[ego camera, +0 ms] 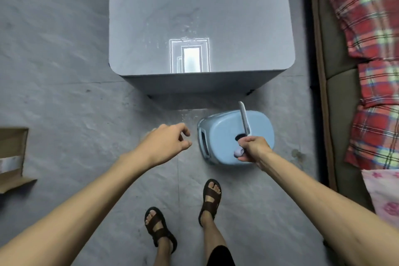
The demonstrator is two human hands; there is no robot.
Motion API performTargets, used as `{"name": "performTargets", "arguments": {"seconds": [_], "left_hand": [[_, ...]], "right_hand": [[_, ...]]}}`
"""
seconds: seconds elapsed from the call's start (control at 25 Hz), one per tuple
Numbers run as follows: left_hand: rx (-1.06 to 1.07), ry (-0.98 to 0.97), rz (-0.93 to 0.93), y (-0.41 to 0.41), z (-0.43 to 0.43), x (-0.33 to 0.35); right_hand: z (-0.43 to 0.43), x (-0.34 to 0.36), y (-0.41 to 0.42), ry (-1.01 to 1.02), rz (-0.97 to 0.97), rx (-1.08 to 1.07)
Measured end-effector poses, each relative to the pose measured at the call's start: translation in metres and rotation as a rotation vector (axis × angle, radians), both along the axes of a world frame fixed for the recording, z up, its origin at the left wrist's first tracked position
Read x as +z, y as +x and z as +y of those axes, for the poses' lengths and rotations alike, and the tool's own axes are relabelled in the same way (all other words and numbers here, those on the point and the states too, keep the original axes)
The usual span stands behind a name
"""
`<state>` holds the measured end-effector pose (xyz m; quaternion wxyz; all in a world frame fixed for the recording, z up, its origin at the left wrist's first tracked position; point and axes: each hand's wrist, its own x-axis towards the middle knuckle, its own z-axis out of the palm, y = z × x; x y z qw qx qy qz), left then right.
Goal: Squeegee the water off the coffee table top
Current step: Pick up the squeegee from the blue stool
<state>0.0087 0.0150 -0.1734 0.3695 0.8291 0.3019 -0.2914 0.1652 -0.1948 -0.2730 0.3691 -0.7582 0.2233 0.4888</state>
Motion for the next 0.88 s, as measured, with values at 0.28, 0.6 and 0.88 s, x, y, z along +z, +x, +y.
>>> {"name": "performTargets", "arguments": {"seconds": [0.28,0.6,0.88], "left_hand": [[0.035,0.092,-0.154,-0.015,0.055,0.175],[-0.375,0.520,-0.353,-0.086,0.217,0.288],[-0.434,0.797,-0.498,-0.119,0.374,0.358]], "right_hand": [[0.076,0.229,-0.035,0.251,-0.002,0.586],[0.253,0.390,-0.106,0.320,-0.199,0.913],[0.424,0.464,-0.148,0.341,-0.543,0.972]]}}
